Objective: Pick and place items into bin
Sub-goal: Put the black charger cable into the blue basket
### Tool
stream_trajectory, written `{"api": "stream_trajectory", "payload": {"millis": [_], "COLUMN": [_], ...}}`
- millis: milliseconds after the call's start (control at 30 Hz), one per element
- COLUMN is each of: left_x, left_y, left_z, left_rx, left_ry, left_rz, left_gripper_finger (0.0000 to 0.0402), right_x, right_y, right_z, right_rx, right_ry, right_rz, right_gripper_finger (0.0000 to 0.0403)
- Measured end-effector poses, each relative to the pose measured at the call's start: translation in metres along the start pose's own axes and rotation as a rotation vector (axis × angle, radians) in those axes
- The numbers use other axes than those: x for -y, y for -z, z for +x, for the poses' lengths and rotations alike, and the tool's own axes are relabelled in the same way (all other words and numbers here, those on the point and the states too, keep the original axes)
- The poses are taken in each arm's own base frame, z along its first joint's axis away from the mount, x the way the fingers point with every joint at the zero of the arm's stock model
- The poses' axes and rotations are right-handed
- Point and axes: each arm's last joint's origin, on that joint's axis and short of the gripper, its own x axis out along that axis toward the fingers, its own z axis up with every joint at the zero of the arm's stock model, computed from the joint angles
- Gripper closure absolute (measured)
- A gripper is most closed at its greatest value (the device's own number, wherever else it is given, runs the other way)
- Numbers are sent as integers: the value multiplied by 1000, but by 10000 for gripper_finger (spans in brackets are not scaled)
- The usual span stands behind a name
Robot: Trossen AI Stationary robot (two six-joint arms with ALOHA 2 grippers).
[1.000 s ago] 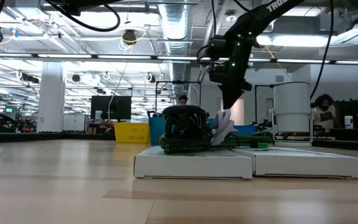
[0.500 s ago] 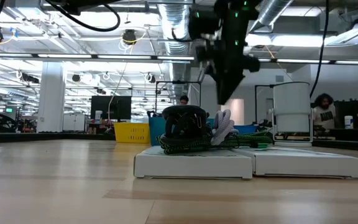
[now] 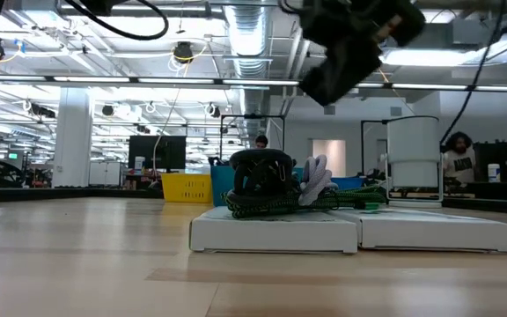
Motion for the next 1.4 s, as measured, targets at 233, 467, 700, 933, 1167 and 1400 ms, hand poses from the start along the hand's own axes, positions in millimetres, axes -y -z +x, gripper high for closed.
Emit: {"api": "stream_trajectory", "payload": {"millis": [233, 467, 700, 933, 1167, 1400], "left_x": [0, -5, -10, -11, -11, -11], "left_y": [0, 0, 1, 1, 1, 1], "left_z": [1, 6, 12, 14, 14, 14], "left_rx": [2, 7, 11, 18, 23, 22], "left_ry": [5, -12, -28, -27, -17, -17], "left_rz": [12, 14, 11, 3, 1, 2], "left_gripper_finger": [205, 205, 205, 205, 205, 205], "right_x": [-21, -57, -76, -82, -80, -78], "right_y": [39, 30, 17, 6, 5, 12], "right_z": [10, 27, 62, 87, 95, 99], "right_rx": [137, 249, 261, 231, 159, 73], "right_ry": [32, -24, -3, 20, 50, 55], "right_rz": [63, -62, -285, -269, -247, -216], "right_gripper_finger": [395, 399, 400, 401, 401, 401]}}
